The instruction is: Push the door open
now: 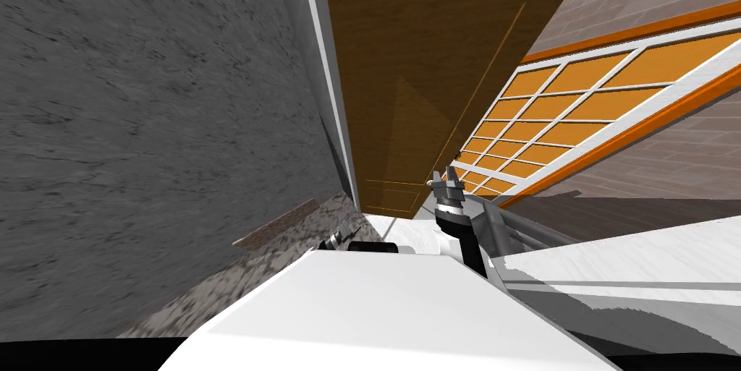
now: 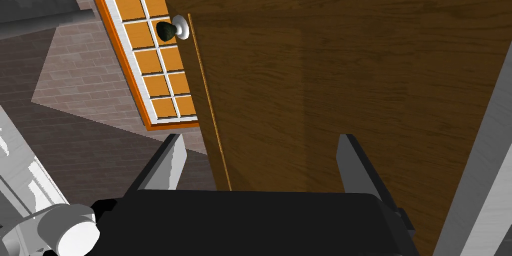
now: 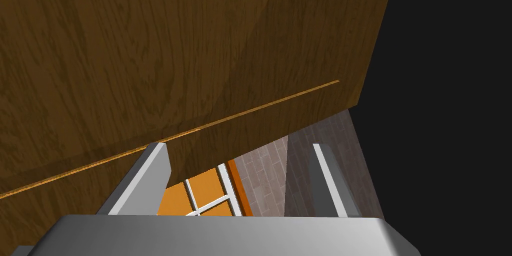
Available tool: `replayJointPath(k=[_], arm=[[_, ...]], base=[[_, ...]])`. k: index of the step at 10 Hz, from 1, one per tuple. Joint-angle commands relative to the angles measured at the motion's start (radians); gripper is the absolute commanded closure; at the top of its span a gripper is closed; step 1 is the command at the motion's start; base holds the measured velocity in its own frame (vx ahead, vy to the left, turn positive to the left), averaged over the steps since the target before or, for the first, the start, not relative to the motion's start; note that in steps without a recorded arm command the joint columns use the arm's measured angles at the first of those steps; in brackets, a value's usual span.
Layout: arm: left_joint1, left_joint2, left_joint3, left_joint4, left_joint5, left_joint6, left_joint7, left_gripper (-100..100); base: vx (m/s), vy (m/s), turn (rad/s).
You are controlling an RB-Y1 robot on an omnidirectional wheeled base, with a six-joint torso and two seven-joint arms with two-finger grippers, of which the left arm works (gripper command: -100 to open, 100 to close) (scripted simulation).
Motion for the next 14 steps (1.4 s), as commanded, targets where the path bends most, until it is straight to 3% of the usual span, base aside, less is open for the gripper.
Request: replayJointPath(k=[1, 6, 14], arm=[[0.005, 0.001, -0.005, -0.002, -0.024, 0.0, -0.006, -100], [0.011, 0.007, -0.016, 0.004, -0.085, -0.009, -0.019, -100], [0.026, 0.023, -0.043, 0.02, -0.243, -0.032, -0.055, -100]], base=[[-0.236, 0.058, -0.14], [-0.221, 0.063, -0.102], [-0.205, 0.048, -0.173]])
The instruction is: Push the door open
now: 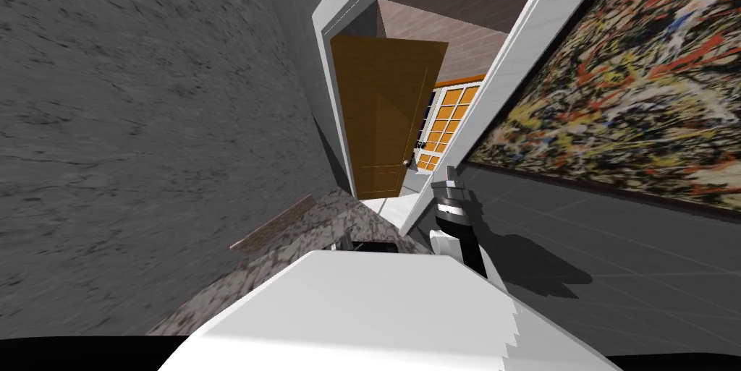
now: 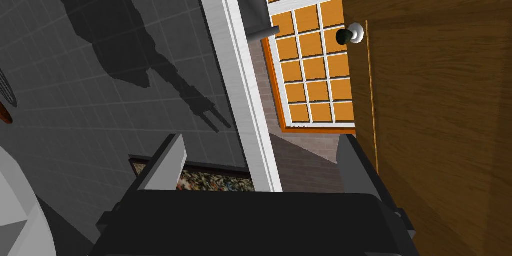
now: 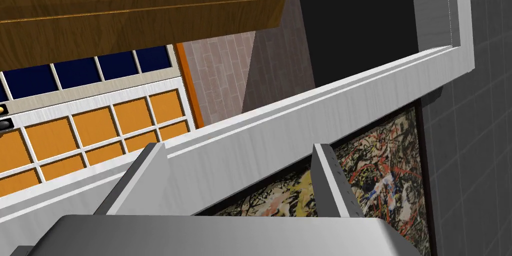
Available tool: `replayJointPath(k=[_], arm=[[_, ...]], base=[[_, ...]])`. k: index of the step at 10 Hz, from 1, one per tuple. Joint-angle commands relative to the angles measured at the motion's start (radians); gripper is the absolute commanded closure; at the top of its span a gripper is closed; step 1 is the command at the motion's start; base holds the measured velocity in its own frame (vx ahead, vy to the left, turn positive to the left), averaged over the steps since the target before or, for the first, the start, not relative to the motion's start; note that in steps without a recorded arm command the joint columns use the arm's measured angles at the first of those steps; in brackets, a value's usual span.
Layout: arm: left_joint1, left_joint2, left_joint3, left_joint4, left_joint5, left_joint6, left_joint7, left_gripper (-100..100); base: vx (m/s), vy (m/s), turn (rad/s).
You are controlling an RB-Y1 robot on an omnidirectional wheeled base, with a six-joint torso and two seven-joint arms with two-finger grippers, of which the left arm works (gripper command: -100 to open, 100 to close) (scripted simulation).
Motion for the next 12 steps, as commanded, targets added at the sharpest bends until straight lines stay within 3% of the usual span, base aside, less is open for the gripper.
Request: replayJointPath(k=[1, 12], arm=[[0.006, 0.004, -0.006, -0.002, -0.031, -0.004, -0.007, -100], [0.025, 0.024, -0.04, 0.017, -0.223, -0.031, -0.051, -100]], base=[[-0.177, 0.034, -0.146], [-0.125, 0.014, -0.145]])
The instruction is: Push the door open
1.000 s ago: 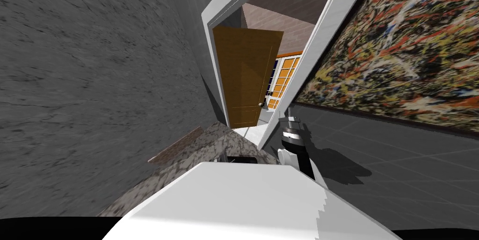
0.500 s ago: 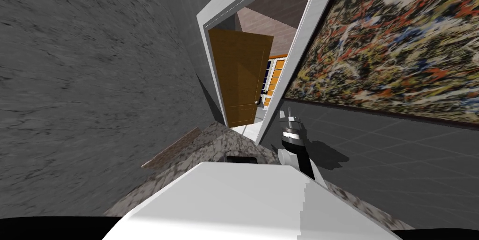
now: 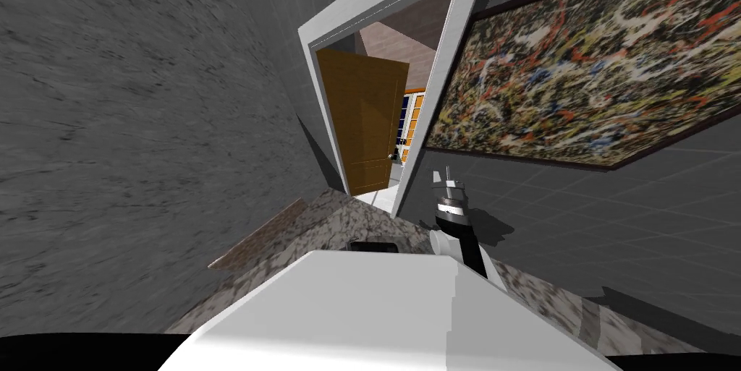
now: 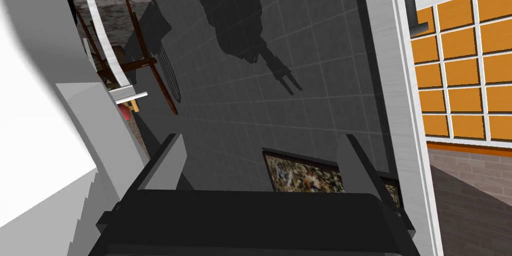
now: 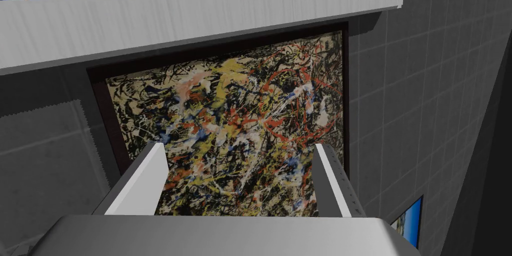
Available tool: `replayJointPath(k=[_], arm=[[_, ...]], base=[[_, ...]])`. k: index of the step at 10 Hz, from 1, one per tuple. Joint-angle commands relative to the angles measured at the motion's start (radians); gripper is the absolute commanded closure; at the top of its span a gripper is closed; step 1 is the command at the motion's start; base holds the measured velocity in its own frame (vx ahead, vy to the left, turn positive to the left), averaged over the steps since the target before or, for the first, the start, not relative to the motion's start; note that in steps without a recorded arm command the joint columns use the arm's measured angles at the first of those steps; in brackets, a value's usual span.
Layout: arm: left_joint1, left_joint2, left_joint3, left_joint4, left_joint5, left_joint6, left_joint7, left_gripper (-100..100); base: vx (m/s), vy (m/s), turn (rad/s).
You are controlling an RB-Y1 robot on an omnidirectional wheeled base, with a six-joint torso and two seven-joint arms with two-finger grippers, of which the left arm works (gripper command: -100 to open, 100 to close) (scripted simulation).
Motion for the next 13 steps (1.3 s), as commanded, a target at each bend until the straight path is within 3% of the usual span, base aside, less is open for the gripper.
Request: replayJointPath(k=[1, 13], arm=[[0.003, 0.003, -0.007, 0.0, -0.033, -0.003, -0.006, -100], [0.026, 0.029, -0.05, 0.025, -0.279, -0.038, -0.062, -100]], base=[[-0.097, -0.009, -0.165], [-0.096, -0.005, -0.175]])
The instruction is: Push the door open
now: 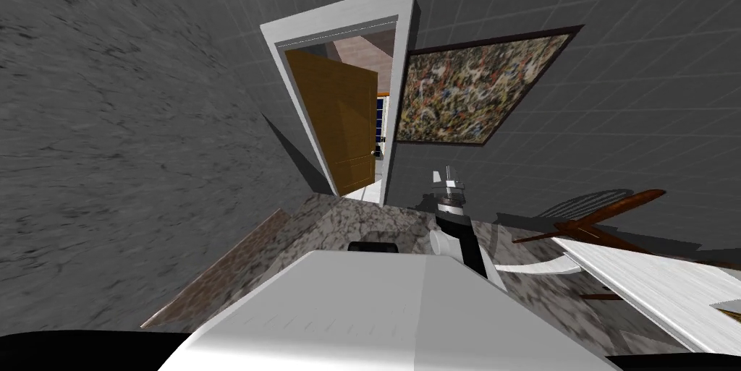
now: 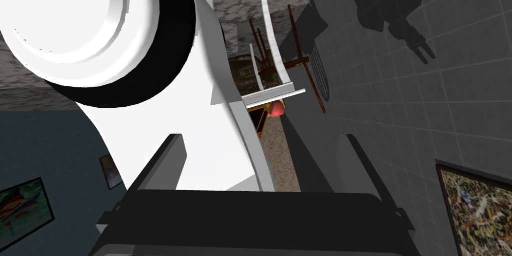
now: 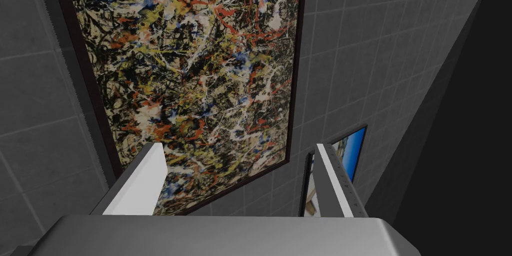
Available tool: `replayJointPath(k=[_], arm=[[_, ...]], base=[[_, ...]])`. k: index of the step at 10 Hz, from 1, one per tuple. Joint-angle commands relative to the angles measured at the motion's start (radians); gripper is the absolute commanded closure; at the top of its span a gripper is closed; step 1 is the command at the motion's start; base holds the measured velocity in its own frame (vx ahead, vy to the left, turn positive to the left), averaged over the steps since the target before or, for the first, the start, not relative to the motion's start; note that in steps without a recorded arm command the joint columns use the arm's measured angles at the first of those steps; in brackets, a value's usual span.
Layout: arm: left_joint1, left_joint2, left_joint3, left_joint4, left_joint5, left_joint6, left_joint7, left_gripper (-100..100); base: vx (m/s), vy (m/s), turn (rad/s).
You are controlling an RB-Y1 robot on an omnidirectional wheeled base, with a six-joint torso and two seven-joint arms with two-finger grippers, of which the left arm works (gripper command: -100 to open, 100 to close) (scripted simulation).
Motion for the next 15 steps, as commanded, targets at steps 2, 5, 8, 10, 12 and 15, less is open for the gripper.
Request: replayJointPath(k=[2, 5, 8, 10, 12, 15], arm=[[0.011, 0.009, -0.01, -0.003, -0.058, -0.007, -0.01, -100], [0.017, 0.016, -0.022, 0.004, -0.124, -0.017, -0.025, -100], [0.023, 0.023, -0.033, 0.01, -0.191, -0.026, -0.04, -100], [0.027, 0.028, -0.042, 0.015, -0.237, -0.033, -0.05, -100], [0.032, 0.034, -0.05, 0.019, -0.284, -0.04, -0.061, -100], [0.037, 0.04, -0.06, 0.025, -0.342, -0.048, -0.074, -100]], base=[[-0.08, -0.014, -0.196], [-0.075, -0.02, -0.197], [-0.071, -0.015, -0.208], [-0.056, -0.014, -0.154], [-0.049, -0.014, -0.195], [-0.041, -0.018, -0.165]])
